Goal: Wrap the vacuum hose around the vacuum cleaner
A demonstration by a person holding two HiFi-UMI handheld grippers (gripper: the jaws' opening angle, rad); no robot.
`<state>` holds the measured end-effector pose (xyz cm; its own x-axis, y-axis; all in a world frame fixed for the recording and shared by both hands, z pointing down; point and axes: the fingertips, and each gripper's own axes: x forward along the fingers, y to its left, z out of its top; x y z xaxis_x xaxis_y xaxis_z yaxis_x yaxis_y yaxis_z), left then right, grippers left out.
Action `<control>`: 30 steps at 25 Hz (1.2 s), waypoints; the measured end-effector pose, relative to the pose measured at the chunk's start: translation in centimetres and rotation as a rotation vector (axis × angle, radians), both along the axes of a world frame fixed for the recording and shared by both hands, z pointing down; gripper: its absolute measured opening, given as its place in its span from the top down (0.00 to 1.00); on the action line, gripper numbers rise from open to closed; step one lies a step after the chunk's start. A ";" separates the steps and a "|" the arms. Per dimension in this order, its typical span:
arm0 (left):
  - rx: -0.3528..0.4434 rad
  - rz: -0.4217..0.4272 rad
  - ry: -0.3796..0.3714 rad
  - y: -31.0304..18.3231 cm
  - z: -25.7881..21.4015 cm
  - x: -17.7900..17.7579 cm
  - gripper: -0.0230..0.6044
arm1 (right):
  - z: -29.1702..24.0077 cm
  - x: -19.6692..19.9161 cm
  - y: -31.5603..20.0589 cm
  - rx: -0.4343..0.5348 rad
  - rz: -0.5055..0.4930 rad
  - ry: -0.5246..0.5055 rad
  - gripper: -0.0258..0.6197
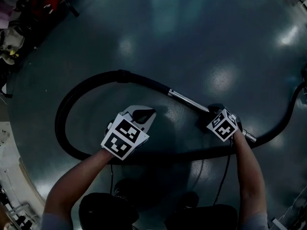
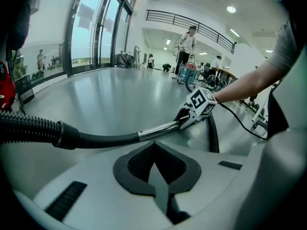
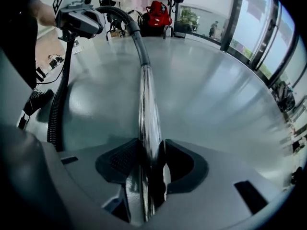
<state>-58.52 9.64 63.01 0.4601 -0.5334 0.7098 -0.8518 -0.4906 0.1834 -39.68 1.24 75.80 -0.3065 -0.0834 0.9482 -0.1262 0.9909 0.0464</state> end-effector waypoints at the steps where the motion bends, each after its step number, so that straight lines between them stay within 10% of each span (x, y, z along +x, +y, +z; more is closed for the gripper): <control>1: 0.007 -0.009 0.001 -0.1 -0.1 -0.2 0.95 | 0.0 -0.1 0.0 0.012 -0.014 0.006 0.70; 17: 0.139 -0.022 -0.137 -0.8 -5.4 -4.8 0.95 | -7.1 5.0 1.5 0.188 0.185 -0.071 0.70; 30: 0.082 0.356 -0.091 0.3 -2.6 7.4 0.95 | -6.5 20.6 6.1 0.157 0.847 0.031 0.70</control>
<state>-51.11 9.99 60.46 0.5639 -0.4081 0.7180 -0.6363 -0.7689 0.0628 -19.04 7.29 69.30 -0.0563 -0.4027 0.9136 -0.8163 0.5455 0.1902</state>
